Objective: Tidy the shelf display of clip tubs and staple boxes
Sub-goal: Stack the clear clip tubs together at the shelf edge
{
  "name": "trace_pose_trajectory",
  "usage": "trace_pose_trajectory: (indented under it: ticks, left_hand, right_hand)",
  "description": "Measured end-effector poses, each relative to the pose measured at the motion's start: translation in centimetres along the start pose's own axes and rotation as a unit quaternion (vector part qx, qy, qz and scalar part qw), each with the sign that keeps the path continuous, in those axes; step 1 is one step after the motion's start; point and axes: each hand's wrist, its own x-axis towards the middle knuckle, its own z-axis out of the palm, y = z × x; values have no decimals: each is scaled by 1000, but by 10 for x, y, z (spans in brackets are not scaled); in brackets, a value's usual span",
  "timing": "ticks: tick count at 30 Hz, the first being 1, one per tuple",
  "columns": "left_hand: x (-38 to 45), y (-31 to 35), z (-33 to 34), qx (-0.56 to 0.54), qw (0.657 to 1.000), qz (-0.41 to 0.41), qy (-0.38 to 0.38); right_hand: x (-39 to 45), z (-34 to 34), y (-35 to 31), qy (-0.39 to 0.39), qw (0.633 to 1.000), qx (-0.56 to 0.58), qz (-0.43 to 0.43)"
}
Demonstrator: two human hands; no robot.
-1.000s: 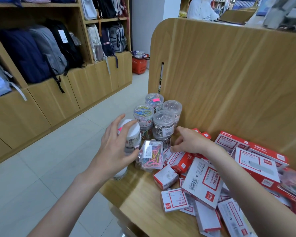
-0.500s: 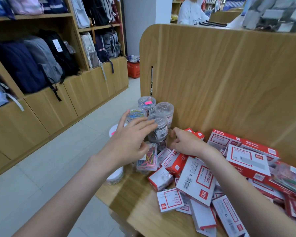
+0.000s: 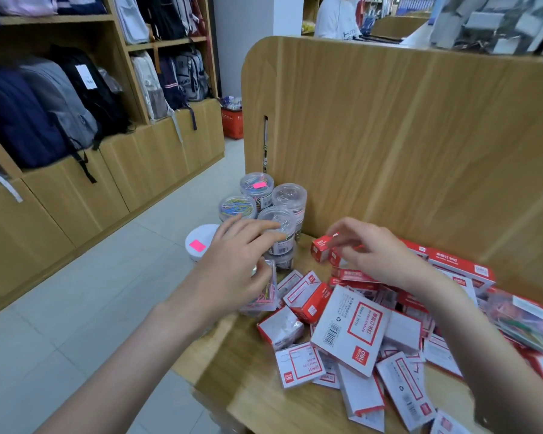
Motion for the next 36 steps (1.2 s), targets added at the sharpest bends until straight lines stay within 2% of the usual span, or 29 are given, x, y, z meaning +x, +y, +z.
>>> trace_pose_trajectory:
  ticks: [3,7,11,13,18,21,23,26,28,30,31,34,36]
  left_hand:
    - [2,13,7,-50,999,13,1]
    - [1,19,20,-59,998,23,-26]
    - [2,18,21,-58,998,14,-8]
    - [3,19,20,-62,998,8,3]
    - [3,21,21,-71,997,-10,4]
    - [1,22,22,-69,998,-10,-12]
    - [0,23,22,-73,997,-9,-15]
    - [-4,25,23,-92,995,-15,-23]
    - [-5,27,25,-109,994,-9,-30]
    - [-4,31,28,-123,991,7,-45]
    - [-4,34,29,-127,990,16,-56]
    - [-3,39,32,-134,986,34,-97]
    - [-4,38,36,-127,983,47,-126]
  right_hand:
    - [-2,-15,13,35,991,-125,-34]
    - [25,-14,29,-37,948,-298,-103]
    - [39,-6,38,-95,916,-376,-98]
    - [41,-4,39,-95,907,-394,-116]
    - [48,1,39,-49,920,-358,-152]
    - [52,6,35,-65,924,-351,-138]
    - [47,2,34,-57,944,-297,-130]
    - [21,-19,32,14,981,-172,-91]
    - [-4,-34,25,-18,988,-145,-49]
    - [-23,-40,18,-86,978,-190,-7]
    - [-29,-41,15,-94,975,-202,2]
    - [-49,-40,1,-41,986,-163,-10]
    - [-69,-32,-10,-54,988,-145,-14]
